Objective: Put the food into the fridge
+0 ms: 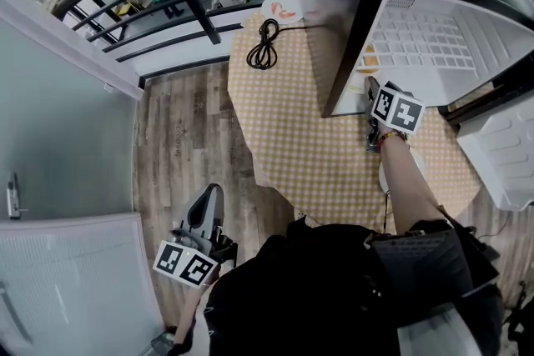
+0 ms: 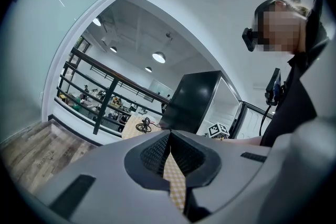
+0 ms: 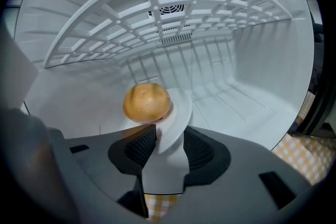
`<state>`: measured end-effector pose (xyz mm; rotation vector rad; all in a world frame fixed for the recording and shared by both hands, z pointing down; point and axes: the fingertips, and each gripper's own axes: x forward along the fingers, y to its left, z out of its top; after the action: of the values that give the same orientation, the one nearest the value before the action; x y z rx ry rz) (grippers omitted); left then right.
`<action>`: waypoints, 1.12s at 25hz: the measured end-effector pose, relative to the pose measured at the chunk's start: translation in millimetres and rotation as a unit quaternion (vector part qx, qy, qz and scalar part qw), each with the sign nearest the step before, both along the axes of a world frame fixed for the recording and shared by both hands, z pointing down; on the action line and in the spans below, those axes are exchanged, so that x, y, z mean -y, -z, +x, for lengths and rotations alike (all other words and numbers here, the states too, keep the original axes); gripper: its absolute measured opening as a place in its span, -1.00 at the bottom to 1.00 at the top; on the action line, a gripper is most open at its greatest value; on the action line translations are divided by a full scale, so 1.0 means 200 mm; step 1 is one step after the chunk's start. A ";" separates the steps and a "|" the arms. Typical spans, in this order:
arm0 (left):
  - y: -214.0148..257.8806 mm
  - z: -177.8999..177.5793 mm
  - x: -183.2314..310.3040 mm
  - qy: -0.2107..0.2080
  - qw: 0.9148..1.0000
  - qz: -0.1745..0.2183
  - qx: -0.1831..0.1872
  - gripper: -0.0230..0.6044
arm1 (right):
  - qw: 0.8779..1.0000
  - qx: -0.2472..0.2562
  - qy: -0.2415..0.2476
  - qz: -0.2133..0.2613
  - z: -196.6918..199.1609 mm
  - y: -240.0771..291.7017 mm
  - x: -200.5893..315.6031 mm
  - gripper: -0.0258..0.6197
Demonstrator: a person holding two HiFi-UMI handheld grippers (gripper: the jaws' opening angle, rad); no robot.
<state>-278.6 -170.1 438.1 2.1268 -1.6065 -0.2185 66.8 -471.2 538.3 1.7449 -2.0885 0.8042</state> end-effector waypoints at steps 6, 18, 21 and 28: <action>0.00 0.00 -0.01 0.002 1.000 0.001 -0.001 -0.89 | 0.999 -0.031 -0.015 -0.007 0.02 -0.01 -0.01 -0.34; 0.01 0.01 -0.04 0.010 1.000 0.000 -0.004 -0.89 | 0.997 -0.076 -0.005 -0.016 0.02 -0.04 -0.03 -0.19; 0.02 0.01 -0.05 0.010 1.000 0.000 -0.003 -0.89 | 0.997 -0.081 -0.002 -0.013 0.02 -0.04 -0.03 -0.19; 0.02 0.03 -0.06 0.007 1.000 0.003 -0.003 -0.89 | 0.997 -0.074 0.008 0.023 0.03 0.08 -0.02 -0.18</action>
<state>-272.0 -157.8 434.6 2.1179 -1.6189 -0.2335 72.7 -468.0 522.2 1.7526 -2.0351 0.6055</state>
